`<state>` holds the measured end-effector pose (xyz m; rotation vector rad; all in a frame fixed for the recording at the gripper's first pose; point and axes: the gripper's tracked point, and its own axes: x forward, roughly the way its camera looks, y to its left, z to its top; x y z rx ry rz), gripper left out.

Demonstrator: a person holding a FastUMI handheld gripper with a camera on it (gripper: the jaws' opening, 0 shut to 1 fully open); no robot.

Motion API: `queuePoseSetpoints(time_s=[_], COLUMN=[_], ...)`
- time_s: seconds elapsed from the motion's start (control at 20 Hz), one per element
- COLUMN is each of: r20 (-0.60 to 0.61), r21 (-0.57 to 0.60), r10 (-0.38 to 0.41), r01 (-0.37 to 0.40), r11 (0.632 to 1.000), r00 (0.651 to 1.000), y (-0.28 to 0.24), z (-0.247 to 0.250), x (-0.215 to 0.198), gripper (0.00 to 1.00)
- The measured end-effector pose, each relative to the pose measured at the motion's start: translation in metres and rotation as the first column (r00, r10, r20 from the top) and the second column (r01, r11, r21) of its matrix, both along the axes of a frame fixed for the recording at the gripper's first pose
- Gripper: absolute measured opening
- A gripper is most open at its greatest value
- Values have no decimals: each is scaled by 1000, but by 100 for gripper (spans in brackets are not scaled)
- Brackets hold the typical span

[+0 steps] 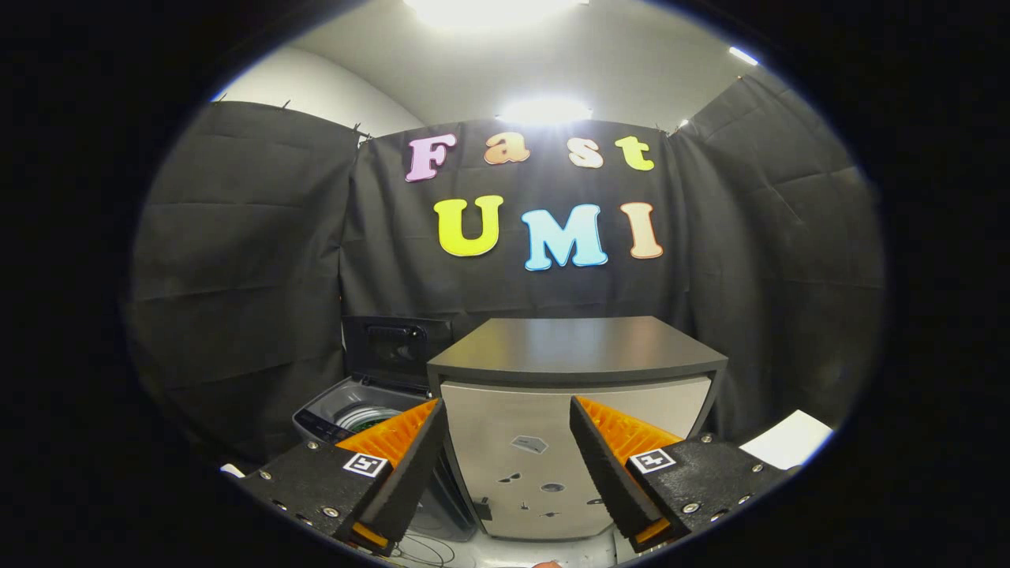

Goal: Put the clothes into the washing machine and then close the washing machine lid.

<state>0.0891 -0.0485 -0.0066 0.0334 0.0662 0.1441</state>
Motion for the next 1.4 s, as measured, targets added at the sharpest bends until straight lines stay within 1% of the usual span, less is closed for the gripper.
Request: queuePoseSetpoints(time_s=[0.75, 0.9, 1.0, 1.1, 1.25, 1.4], r20=[22, 46, 87, 116, 137, 154], r21=[-3, 14, 14, 31, 41, 33], r10=[-1, 31, 54, 84, 123, 140], r01=[1, -32, -56, -88, -130, -147], r11=[1000, 999, 998, 996, 991, 989], r00=[1000, 998, 995, 990, 983, 978], y=[8, 25, 45, 75, 127, 176], z=[6, 19, 40, 59, 86, 109], x=[-9, -7, 4, 25, 67, 116], gripper=[96, 95, 95, 96, 95, 96])
